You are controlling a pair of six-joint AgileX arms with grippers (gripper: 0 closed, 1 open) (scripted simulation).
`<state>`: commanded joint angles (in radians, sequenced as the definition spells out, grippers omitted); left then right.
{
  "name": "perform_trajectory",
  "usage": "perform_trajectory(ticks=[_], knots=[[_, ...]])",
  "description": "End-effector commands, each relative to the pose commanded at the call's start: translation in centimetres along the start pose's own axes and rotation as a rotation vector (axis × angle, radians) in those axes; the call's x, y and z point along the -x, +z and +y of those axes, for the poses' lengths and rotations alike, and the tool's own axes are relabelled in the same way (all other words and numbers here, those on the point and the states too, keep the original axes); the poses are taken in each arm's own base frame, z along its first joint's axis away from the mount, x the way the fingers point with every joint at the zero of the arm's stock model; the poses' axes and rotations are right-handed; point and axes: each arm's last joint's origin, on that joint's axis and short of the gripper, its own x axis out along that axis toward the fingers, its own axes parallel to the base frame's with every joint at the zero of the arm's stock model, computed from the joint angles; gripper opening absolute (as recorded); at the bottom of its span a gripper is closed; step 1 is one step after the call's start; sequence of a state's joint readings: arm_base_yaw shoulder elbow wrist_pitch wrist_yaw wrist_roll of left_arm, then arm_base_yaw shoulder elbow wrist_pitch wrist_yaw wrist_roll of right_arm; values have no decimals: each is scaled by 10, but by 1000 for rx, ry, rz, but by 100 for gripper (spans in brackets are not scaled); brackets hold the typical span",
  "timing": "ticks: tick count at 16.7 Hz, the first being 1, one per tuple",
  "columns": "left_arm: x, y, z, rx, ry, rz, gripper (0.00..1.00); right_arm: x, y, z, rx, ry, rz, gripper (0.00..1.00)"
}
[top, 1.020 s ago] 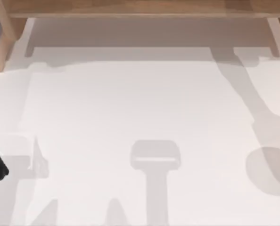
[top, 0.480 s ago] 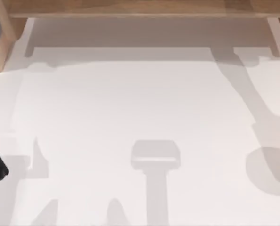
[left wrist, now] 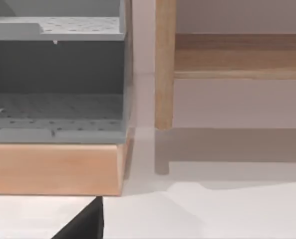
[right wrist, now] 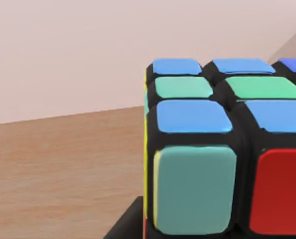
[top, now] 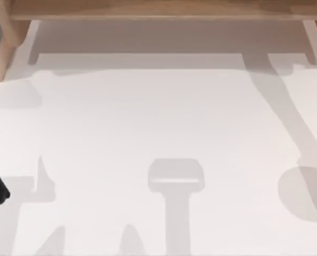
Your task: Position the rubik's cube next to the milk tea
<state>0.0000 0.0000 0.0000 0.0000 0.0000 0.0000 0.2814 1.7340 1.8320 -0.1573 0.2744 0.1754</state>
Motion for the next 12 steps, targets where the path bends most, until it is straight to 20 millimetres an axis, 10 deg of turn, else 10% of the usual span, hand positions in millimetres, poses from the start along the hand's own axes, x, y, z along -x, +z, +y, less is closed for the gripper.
perform_trajectory(ticks=[5,12], knots=[[0,0,0,0,0,0,100,40,-35,-5,-70,3,366,0],[0,0,0,0,0,0,100,59,-204,-21,49,-100,1265,0]])
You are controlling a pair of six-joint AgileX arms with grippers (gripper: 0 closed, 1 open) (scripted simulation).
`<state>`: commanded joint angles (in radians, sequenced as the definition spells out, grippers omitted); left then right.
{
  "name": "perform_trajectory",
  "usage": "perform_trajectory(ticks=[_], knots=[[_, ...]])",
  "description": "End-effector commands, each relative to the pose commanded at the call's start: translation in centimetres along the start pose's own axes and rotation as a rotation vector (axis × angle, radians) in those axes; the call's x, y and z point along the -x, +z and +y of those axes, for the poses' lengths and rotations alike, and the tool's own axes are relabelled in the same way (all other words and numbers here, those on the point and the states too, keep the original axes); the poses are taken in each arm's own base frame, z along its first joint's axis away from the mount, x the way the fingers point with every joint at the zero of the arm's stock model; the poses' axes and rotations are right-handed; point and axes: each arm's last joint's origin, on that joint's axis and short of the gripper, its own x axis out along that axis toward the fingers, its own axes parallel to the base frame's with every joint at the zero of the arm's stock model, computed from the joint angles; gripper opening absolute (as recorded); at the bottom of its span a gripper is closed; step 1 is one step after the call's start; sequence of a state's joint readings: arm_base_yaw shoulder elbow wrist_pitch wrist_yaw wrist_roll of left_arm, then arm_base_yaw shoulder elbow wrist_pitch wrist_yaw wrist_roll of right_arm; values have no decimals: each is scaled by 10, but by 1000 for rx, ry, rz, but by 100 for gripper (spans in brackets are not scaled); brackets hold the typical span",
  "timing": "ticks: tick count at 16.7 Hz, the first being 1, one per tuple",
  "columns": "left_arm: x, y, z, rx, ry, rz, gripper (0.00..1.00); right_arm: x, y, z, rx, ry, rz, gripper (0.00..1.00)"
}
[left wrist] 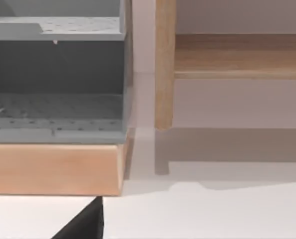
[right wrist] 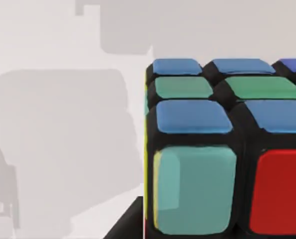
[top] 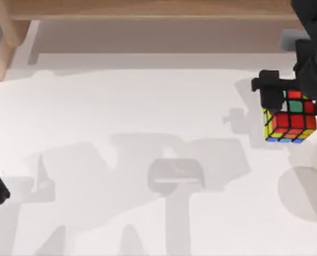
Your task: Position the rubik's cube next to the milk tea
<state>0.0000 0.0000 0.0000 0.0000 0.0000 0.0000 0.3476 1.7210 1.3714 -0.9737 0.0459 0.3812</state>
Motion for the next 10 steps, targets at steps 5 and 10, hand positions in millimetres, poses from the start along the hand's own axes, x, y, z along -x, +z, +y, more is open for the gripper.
perform_trajectory(ticks=[5,10], knots=[[0,0,0,0,0,0,100,-38,-26,-8,23,-52,247,0],[0,0,0,0,0,0,100,-37,-25,-8,21,-51,241,0]])
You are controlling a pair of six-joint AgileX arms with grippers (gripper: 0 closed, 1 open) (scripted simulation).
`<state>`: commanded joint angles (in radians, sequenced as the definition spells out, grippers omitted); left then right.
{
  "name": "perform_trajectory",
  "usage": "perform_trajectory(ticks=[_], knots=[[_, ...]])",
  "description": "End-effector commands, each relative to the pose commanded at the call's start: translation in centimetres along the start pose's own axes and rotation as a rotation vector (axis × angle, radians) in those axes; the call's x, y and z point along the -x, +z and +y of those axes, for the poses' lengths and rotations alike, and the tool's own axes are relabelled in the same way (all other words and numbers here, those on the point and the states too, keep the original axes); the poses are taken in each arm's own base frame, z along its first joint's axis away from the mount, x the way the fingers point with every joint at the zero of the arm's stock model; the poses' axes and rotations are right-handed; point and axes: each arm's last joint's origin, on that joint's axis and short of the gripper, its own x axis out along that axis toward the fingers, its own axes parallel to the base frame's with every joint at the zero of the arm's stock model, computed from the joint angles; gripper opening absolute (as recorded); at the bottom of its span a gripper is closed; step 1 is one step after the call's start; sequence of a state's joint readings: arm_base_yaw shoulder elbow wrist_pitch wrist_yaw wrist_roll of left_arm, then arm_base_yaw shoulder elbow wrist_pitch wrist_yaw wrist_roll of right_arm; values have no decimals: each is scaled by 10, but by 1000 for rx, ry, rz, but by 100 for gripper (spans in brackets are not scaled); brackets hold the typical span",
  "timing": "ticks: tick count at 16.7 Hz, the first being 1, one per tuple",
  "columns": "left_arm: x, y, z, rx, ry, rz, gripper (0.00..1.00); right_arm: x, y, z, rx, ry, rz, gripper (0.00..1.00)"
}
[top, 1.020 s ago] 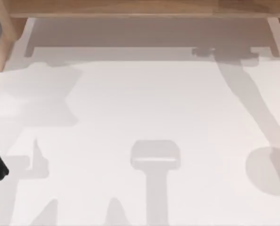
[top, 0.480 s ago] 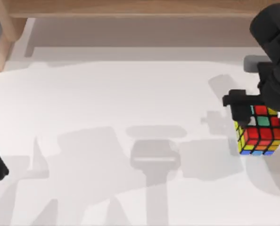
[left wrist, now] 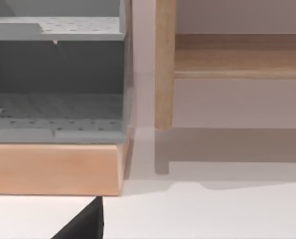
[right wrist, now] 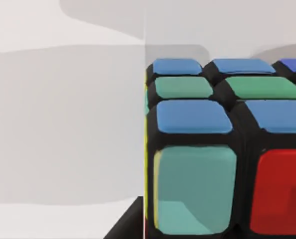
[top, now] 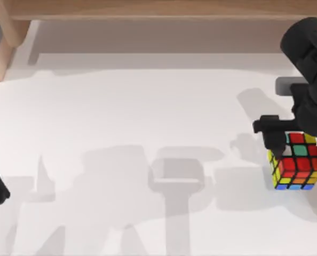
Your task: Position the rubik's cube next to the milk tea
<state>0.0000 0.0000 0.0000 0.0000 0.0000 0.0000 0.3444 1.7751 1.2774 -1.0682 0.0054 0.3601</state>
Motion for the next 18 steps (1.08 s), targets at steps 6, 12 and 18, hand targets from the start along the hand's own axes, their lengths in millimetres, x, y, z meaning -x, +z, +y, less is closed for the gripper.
perform_trajectory(ticks=[6,12,18], knots=[[0,0,0,0,0,0,100,3,-1,6,17,18,-23,0],[0,0,0,0,0,0,100,6,-1,9,27,36,-60,0],[0,0,0,0,0,0,100,-3,1,6,16,27,-53,0]])
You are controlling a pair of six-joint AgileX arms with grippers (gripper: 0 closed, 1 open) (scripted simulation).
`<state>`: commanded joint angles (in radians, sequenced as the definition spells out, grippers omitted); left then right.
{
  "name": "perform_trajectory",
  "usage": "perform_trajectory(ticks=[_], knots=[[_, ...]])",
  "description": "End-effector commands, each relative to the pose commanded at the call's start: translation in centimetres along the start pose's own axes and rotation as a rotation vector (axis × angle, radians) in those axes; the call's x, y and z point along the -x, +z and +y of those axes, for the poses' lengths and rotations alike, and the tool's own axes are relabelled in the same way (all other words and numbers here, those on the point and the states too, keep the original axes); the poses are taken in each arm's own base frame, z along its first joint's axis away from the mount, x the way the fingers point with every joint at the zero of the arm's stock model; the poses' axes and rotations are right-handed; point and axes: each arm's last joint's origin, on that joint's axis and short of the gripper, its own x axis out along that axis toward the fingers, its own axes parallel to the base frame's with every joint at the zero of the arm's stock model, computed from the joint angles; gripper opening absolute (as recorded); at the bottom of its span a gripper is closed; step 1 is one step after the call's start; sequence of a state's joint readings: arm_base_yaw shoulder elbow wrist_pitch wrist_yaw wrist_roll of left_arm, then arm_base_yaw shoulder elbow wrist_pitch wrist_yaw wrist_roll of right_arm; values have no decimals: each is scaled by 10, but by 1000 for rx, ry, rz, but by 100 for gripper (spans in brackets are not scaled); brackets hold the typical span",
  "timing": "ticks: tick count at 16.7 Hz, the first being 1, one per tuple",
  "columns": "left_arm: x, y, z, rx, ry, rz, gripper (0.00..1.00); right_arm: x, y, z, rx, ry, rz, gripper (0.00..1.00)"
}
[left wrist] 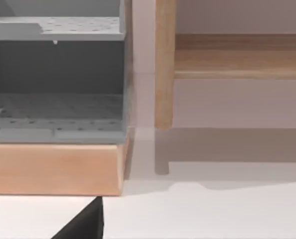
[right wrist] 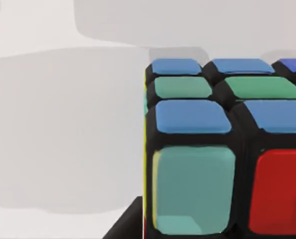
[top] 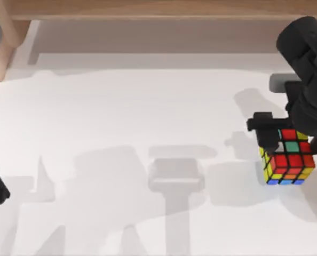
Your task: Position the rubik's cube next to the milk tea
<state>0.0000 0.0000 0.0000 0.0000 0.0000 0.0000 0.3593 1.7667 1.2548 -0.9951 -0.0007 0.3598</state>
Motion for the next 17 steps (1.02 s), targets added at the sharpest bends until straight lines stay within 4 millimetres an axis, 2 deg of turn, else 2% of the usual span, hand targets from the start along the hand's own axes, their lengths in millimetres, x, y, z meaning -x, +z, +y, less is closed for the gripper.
perform_trajectory(ticks=[4,8,17], knots=[[0,0,0,0,0,0,100,-18,-2,-6,-14,-28,59,0],[0,0,0,0,0,0,100,-18,-2,-6,-14,-28,59,0],[0,0,0,0,0,0,100,-18,-2,-6,-14,-28,59,68]])
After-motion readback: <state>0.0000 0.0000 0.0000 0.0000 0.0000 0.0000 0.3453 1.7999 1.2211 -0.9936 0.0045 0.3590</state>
